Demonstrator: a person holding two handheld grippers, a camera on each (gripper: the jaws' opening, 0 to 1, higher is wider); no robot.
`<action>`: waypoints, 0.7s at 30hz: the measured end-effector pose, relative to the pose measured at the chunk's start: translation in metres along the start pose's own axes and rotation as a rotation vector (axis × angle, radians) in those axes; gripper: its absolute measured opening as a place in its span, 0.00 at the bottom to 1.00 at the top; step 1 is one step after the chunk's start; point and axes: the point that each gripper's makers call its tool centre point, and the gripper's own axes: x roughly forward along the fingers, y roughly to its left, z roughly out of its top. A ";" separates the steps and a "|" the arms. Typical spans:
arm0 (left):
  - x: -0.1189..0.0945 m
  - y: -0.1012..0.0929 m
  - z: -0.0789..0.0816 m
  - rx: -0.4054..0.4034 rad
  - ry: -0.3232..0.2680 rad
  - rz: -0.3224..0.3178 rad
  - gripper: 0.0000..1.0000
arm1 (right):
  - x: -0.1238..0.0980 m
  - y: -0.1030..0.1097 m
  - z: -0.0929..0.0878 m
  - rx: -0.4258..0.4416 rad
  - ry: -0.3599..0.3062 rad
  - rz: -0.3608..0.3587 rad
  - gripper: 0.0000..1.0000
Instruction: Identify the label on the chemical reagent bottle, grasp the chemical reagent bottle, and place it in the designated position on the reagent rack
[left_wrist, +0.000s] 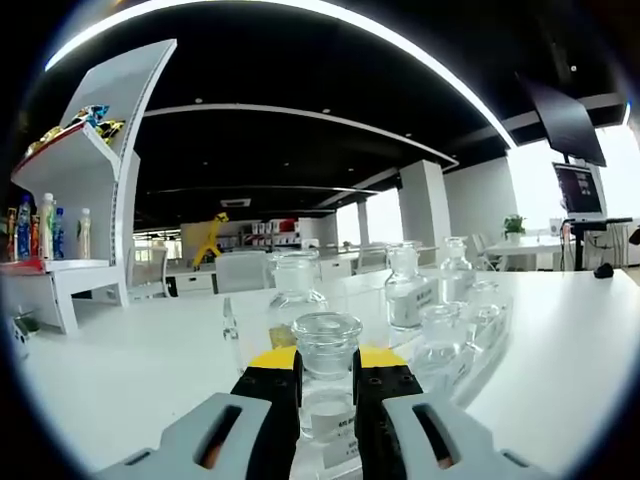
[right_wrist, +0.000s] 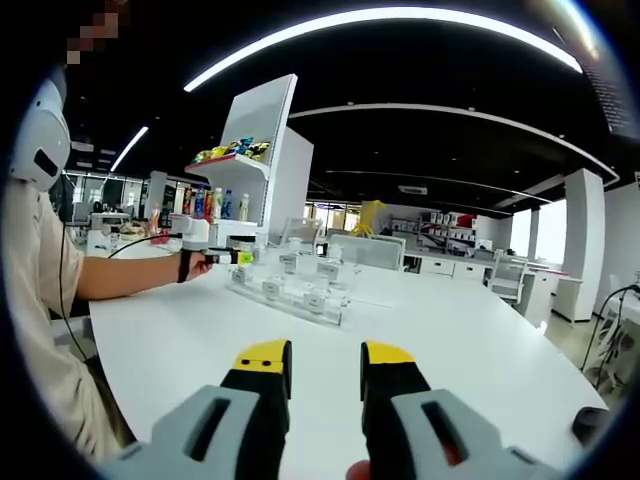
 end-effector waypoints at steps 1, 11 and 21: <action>0.000 0.000 0.000 0.001 0.001 0.000 0.19 | 0.000 0.000 0.000 0.000 0.001 -0.001 0.27; -0.002 -0.006 -0.006 -0.001 0.015 0.001 0.19 | 0.001 -0.001 -0.002 0.001 0.002 -0.001 0.27; -0.003 -0.005 -0.011 -0.013 0.028 0.005 0.19 | 0.001 0.000 -0.003 0.000 0.004 -0.001 0.27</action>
